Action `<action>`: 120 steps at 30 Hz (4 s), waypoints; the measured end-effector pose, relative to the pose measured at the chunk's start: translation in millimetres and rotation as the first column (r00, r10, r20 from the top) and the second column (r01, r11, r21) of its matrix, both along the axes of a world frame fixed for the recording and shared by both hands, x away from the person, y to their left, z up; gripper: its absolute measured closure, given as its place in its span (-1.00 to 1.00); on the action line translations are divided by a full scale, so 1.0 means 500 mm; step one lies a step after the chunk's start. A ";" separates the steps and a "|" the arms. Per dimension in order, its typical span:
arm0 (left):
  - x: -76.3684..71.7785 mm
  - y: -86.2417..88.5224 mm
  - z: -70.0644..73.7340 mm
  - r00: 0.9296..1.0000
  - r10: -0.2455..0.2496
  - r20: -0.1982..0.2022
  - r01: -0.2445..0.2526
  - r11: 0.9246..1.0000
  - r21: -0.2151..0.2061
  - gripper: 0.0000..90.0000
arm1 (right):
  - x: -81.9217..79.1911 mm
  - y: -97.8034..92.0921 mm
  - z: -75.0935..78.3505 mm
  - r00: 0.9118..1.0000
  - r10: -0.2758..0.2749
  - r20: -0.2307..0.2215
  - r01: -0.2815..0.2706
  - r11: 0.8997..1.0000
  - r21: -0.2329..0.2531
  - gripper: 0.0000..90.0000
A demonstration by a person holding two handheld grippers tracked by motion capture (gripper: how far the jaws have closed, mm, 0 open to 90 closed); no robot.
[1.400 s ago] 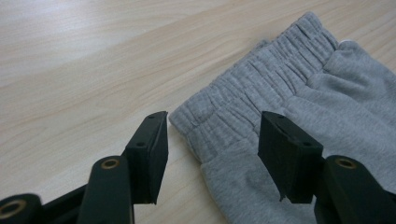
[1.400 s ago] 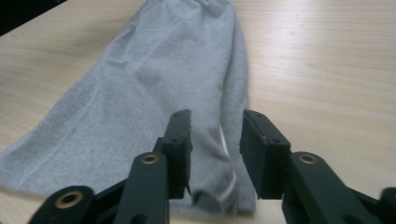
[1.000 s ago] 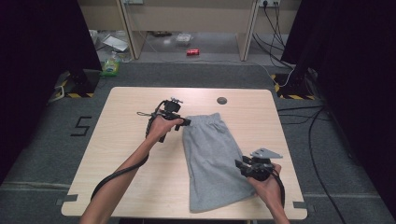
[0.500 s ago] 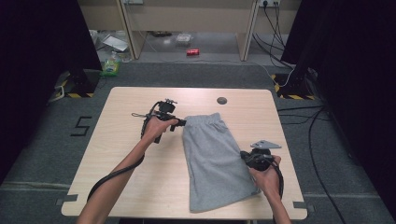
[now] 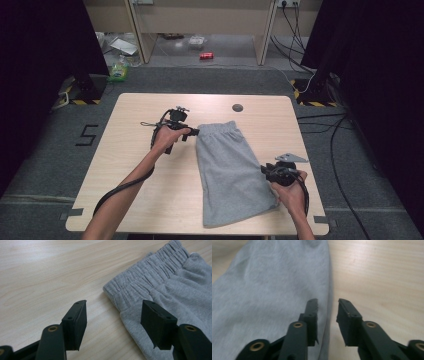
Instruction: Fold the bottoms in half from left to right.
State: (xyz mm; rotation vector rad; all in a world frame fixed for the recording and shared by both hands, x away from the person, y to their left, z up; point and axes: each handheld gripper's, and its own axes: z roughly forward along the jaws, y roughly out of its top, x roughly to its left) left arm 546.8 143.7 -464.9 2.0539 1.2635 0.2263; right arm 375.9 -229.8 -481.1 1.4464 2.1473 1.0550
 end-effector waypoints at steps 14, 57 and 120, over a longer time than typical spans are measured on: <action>-0.004 0.004 -0.007 1.000 0.004 -0.008 -0.004 1.000 -0.009 -0.19 | -0.124 -0.004 -0.024 0.995 0.060 -0.078 -0.067 0.994 -0.082 0.76; 0.018 -0.089 -0.063 0.999 0.012 0.039 -0.016 0.994 0.109 0.29 | -0.206 0.222 0.001 0.919 0.393 0.018 -0.393 0.919 0.015 0.13; 0.037 0.032 -0.060 0.998 -0.012 0.061 0.000 0.984 0.181 0.52 | -0.164 0.560 -0.067 0.767 0.641 0.009 -0.640 0.766 -0.051 0.84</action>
